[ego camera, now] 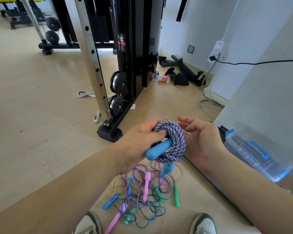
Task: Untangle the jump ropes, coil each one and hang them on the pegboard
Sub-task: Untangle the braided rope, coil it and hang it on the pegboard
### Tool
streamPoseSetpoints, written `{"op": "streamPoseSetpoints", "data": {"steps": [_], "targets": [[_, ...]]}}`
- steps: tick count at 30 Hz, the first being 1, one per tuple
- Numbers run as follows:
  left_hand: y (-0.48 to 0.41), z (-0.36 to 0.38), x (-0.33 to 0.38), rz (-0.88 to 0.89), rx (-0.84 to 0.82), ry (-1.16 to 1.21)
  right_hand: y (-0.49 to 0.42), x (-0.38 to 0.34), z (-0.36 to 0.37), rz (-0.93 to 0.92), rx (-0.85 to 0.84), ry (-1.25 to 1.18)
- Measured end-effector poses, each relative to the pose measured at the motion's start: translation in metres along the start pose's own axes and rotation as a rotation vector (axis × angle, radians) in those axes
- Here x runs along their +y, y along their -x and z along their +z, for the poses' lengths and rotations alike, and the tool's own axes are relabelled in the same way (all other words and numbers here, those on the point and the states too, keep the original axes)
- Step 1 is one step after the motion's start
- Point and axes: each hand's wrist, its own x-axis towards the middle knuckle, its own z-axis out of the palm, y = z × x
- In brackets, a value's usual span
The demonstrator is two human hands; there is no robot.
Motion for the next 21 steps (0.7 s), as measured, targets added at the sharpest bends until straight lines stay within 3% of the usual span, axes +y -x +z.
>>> {"op": "streamPoseSetpoints", "data": {"steps": [2,5,8,12,15,21], "targets": [[0.001,0.006,-0.002,0.094,0.052,-0.129,-0.002,0.001,-0.001,0.1,0.001,-0.029],[-0.002,0.006,-0.006,0.257,0.196,-0.346,0.005,0.004,0.003,0.14,-0.117,0.192],[-0.005,0.004,-0.01,0.328,0.234,-0.449,0.012,-0.004,0.009,0.012,-0.252,0.341],[-0.006,0.006,-0.02,0.366,0.222,-0.584,0.014,-0.01,0.006,-0.15,-0.178,0.249],[-0.006,0.007,-0.019,0.378,0.244,-0.519,0.008,-0.005,0.002,-0.121,-0.131,0.261],[-0.003,0.007,-0.013,0.466,0.261,-0.565,0.011,0.006,-0.003,-0.114,-0.295,0.52]]}}
